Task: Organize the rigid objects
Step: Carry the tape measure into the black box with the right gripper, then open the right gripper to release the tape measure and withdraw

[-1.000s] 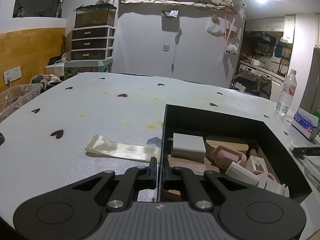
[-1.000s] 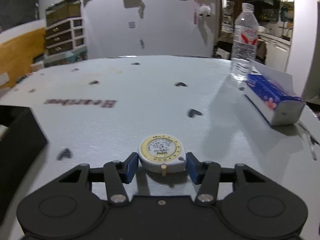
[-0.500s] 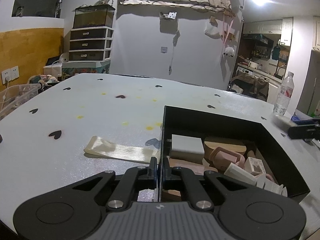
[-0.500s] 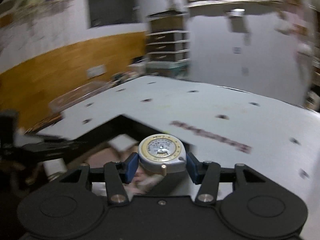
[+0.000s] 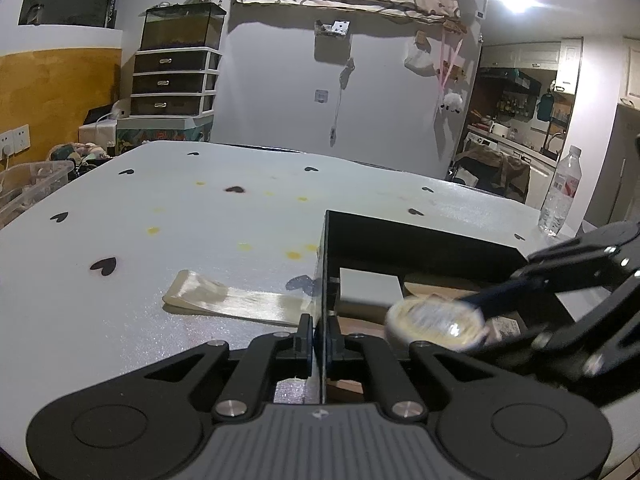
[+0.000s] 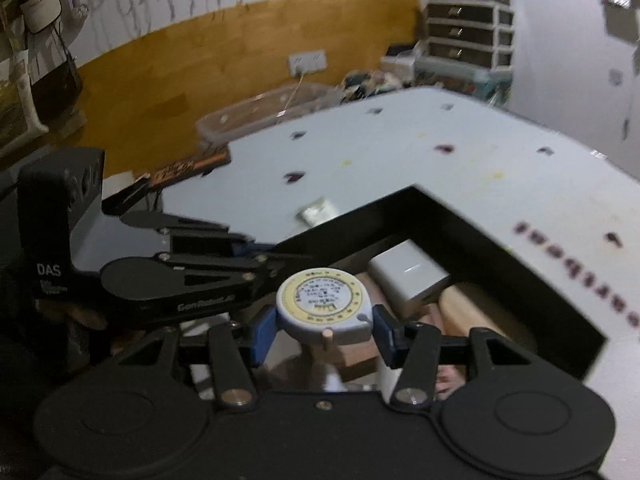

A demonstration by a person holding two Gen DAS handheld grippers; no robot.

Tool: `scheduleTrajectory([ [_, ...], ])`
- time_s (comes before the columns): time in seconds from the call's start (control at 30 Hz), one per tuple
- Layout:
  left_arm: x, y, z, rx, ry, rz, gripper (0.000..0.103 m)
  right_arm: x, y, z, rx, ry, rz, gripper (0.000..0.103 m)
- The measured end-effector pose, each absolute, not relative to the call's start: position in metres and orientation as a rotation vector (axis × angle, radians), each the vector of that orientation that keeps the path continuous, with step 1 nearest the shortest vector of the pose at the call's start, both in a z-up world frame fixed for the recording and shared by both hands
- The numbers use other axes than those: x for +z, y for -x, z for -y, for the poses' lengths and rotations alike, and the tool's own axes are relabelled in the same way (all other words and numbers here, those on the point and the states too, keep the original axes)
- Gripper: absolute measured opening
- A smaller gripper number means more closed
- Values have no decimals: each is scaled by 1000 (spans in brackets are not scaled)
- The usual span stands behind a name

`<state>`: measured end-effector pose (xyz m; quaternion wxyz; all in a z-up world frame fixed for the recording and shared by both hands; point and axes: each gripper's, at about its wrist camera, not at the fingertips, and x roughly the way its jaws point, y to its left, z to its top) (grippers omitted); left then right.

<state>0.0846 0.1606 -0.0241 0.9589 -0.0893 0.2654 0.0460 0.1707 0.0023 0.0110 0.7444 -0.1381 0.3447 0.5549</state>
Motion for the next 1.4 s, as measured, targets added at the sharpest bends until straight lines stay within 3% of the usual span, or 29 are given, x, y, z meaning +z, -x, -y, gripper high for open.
scheduleTrajectory([
  [0.23,-24,-85,-161,94,181,-538,7,12,-179,3,1228,225,-826,58],
  [1.1,-25,-86,-162,96,183,-542,6,31,-171,32,1153,199,-779,62],
  [1.23,-26,-86,-162,96,184,-542,6,35,-167,37,1139,191,-758,68],
  [1.4,-26,-86,-162,96,183,-544,6,44,-160,49,1096,157,-711,82],
])
